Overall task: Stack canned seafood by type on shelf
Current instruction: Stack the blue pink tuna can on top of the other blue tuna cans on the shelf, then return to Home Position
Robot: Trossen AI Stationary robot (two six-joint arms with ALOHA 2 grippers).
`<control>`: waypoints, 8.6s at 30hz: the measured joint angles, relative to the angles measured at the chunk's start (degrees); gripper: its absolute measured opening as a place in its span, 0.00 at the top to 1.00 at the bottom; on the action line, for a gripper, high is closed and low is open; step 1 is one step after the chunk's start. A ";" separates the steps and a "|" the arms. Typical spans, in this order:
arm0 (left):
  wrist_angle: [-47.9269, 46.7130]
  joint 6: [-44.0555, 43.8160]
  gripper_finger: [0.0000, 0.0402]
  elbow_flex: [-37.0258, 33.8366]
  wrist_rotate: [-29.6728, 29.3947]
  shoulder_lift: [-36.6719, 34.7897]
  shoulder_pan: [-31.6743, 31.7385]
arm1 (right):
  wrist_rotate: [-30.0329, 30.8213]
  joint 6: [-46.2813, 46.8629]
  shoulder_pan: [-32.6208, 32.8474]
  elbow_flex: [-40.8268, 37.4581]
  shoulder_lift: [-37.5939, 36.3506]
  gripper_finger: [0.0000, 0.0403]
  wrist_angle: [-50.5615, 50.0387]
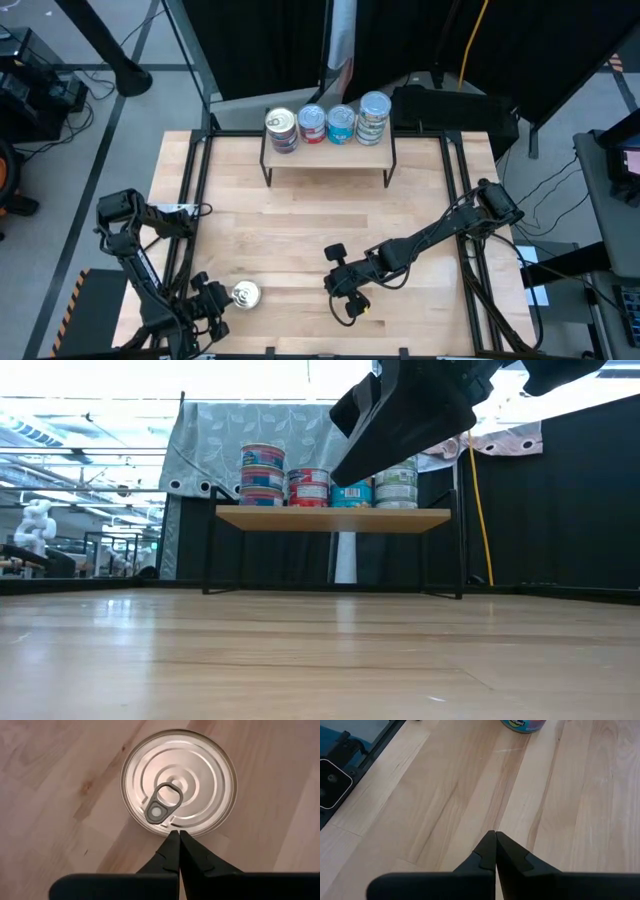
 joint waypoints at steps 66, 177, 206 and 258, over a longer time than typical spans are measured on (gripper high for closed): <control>-15.94 70.55 0.16 19.77 18.08 -0.19 21.69 | -3.13 0.69 0.04 0.00 -0.02 1.00 -4.67; -9.70 89.14 0.52 42.75 69.02 -9.05 120.05 | 6.62 7.60 5.73 0.02 -12.13 1.00 -29.46; -10.15 96.15 0.28 42.77 50.86 -16.14 120.05 | 10.92 8.04 5.79 0.02 -12.39 1.00 -29.77; 74.46 104.37 0.99 -46.51 35.18 -65.36 73.06 | 2.92 -2.32 -15.09 -70.64 -78.97 1.00 36.79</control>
